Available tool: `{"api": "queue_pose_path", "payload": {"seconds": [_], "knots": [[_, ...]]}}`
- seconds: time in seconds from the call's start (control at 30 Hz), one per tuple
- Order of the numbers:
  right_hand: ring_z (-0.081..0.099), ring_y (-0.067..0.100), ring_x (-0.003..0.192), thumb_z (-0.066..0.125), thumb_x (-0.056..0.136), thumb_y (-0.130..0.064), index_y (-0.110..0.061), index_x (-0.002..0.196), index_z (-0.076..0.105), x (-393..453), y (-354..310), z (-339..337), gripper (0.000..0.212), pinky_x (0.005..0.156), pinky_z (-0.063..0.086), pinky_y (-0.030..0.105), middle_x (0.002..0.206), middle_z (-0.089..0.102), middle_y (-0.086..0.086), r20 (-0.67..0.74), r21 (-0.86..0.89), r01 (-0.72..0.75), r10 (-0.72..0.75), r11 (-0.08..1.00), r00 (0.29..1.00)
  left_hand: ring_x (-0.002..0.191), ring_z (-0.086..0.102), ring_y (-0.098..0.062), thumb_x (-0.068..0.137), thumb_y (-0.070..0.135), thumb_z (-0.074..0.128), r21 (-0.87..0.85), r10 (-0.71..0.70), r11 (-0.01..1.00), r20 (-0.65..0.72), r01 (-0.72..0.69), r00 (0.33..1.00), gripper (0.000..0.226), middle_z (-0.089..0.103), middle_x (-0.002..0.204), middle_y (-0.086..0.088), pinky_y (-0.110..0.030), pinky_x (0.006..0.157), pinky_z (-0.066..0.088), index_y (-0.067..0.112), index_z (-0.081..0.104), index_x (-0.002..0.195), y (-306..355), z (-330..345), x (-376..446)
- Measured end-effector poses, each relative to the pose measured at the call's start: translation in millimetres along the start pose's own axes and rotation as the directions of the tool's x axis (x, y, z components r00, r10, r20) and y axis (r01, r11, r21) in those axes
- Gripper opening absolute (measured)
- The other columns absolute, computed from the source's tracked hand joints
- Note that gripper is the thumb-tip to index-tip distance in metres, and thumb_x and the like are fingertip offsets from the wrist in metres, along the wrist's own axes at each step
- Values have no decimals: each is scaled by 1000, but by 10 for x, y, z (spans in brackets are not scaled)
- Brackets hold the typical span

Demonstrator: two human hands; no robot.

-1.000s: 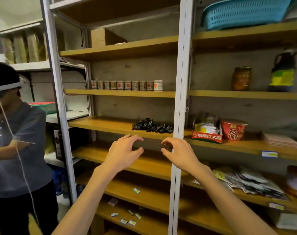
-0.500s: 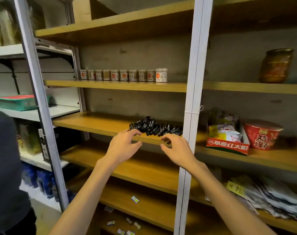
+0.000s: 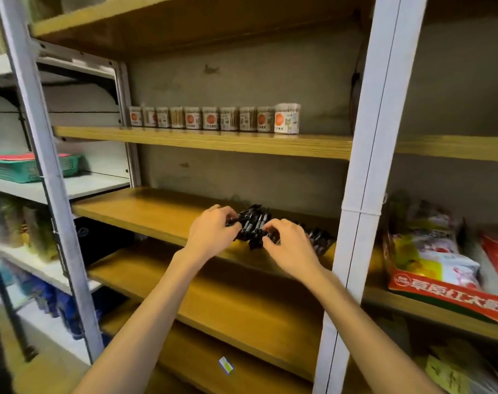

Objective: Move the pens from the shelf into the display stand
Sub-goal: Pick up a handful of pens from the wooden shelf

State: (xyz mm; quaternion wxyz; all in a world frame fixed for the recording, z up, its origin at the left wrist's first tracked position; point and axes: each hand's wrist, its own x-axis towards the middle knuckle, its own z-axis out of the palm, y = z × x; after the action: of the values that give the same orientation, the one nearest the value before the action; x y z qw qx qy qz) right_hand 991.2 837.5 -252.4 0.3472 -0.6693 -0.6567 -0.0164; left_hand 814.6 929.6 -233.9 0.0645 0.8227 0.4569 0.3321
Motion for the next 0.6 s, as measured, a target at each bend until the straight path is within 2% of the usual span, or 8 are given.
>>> {"api": "queue_pose_path", "payload": {"seconds": [0.07, 0.2, 0.27, 0.37, 0.47, 0.6], "knots": [[60, 19, 107, 62, 98, -31, -25, 125, 64, 114, 19, 46, 27, 90, 52, 37, 121, 63, -1, -9, 3, -2, 2, 1000, 1000, 99, 62, -18, 94, 39, 59, -4, -37, 999, -2, 37, 999, 23, 65, 100, 3, -34, 77, 53, 25, 70, 110, -50, 67, 171], [59, 17, 100, 63, 97, -31, -28, 116, 64, 300, 74, 141, 19, 78, 43, 29, 109, 59, -10, -30, -6, -34, 34, 999, 999, 98, 64, -25, 96, 44, 58, -13, -150, 989, 31, 150, 988, 28, 69, 106, -3, -41, 83, 56, 19, 67, 106, -133, 177, 565], [61, 17, 98, 62, 97, -31, -30, 113, 64, 380, 95, 172, 16, 77, 40, 29, 109, 60, -10, -56, -14, -53, 52, 999, 997, 108, 61, -30, 97, 51, 55, 14, -220, 975, 83, 220, 972, 41, 66, 118, -8, -43, 92, 53, 17, 63, 116, -161, 250, 747], [58, 17, 106, 60, 97, -33, -30, 113, 65, 486, 99, 182, 17, 79, 42, 31, 113, 63, -7, -111, -40, -83, 78, 996, 991, 125, 54, -37, 95, 63, 48, 149, -331, 941, 220, 304, 918, 65, 59, 134, -13, -45, 101, 46, 12, 54, 134, -209, 386, 936], [57, 17, 110, 58, 98, -34, -31, 112, 65, 568, 86, 181, 16, 85, 47, 34, 113, 63, -7, -136, -40, -93, 87, 995, 987, 126, 54, -38, 97, 67, 39, 174, -348, 935, 289, 308, 892, 72, 58, 137, -16, -43, 99, 45, 9, 55, 136, -276, 531, 1052], [57, 17, 113, 57, 99, -33, -31, 111, 65, 616, 84, 203, 15, 89, 49, 36, 115, 63, -7, -143, -39, -102, 95, 994, 985, 128, 51, -40, 101, 60, 35, 118, -329, 944, 308, 307, 893, 67, 56, 140, -18, -39, 91, 41, 7, 54, 138, -353, 633, 1156]]}}
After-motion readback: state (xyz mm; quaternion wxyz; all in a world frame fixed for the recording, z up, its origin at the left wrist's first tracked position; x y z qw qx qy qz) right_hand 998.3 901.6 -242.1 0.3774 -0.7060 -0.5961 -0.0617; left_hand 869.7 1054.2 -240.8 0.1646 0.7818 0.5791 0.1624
